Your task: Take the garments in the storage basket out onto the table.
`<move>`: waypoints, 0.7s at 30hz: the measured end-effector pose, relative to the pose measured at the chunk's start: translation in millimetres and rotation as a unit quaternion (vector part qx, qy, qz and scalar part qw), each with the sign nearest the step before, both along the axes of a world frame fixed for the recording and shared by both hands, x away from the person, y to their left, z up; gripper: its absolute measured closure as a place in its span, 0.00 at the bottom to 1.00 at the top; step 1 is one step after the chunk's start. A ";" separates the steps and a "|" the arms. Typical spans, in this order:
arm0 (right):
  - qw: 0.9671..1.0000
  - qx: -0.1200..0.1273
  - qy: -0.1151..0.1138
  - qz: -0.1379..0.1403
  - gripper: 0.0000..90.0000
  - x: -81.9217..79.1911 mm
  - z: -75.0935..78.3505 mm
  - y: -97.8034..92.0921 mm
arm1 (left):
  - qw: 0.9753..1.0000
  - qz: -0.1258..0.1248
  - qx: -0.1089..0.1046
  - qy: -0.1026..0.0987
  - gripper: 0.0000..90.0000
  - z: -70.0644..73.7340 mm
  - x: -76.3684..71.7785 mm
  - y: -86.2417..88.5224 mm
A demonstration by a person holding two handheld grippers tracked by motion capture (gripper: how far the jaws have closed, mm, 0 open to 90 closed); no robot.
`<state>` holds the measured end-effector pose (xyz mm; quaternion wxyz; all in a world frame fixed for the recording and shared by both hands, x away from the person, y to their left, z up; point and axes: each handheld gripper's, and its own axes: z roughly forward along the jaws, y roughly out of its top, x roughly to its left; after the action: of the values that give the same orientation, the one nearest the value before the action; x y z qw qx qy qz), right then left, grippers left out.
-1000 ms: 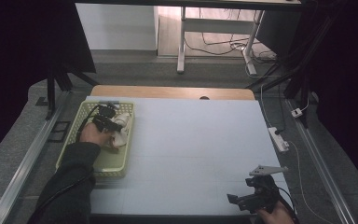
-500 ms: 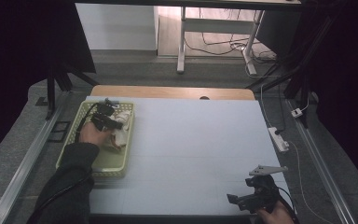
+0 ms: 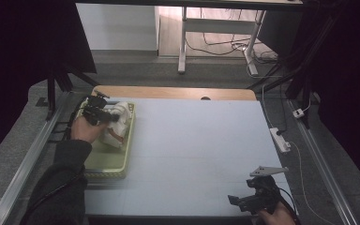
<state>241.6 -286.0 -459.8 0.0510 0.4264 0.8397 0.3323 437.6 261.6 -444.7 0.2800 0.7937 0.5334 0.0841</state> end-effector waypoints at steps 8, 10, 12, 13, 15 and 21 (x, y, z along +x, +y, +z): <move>1.000 -0.001 0.001 0.001 0.01 0.1 0.0 0.2 | 1.000 -0.014 -0.009 -0.015 0.78 26.2 -5.6 3.1; 1.000 -0.001 0.002 0.001 0.01 0.1 0.0 0.2 | 1.000 -0.019 -0.012 -0.017 0.78 32.4 -6.6 3.7; 1.000 -0.001 0.002 0.001 0.01 0.1 0.0 0.2 | 0.999 -0.028 -0.014 -0.016 0.78 38.4 -7.0 4.3; 1.000 -0.001 0.003 0.001 0.01 0.1 0.0 0.3 | 0.999 -0.031 -0.015 -0.015 0.78 41.4 -7.1 4.4; 1.000 -0.001 0.003 0.001 0.01 0.1 -0.1 0.3 | 0.999 -0.033 -0.015 -0.018 0.78 47.3 -7.8 4.2; 1.000 -0.002 0.002 0.002 0.01 0.2 -0.2 0.5 | 0.999 -0.037 -0.016 -0.028 0.78 64.2 -9.9 5.0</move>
<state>241.8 -285.5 -460.0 0.0498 0.4255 0.8413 0.3297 427.7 266.6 -380.5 0.3103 0.8059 0.4966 0.0873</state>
